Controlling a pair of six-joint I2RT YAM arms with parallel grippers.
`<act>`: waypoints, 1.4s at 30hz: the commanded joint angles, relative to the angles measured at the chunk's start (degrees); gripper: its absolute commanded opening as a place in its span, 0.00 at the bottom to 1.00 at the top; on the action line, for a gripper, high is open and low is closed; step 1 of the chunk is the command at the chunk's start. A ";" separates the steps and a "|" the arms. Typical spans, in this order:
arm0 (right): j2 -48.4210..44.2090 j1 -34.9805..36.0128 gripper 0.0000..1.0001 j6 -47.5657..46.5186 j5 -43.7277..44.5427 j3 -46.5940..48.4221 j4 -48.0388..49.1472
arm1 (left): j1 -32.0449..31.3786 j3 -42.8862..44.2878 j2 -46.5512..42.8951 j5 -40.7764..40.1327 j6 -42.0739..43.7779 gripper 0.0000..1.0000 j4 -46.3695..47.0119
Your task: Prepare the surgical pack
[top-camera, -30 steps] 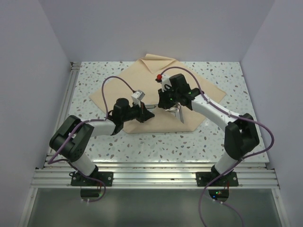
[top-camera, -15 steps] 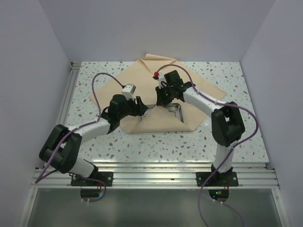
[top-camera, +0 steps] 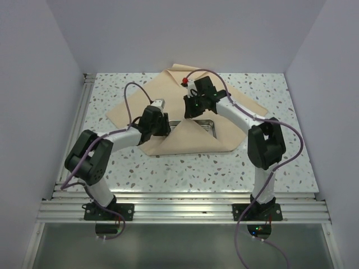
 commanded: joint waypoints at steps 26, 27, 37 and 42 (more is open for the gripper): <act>9.92 -2.71 0.00 -0.86 -0.71 15.00 -3.90 | 2.41 8.61 6.33 -1.56 -1.01 0.04 -5.25; 10.62 -2.80 0.00 -0.69 -0.88 15.44 -3.90 | 2.41 8.62 6.59 -1.29 -1.36 0.05 -4.99; 14.40 -3.86 0.00 -0.51 -1.85 21.15 -5.39 | 2.41 6.24 4.75 -1.90 -5.85 0.11 -4.46; 15.90 -3.95 0.00 -0.51 -2.21 22.21 -5.22 | 2.58 6.33 3.34 -3.75 -5.23 0.41 -5.60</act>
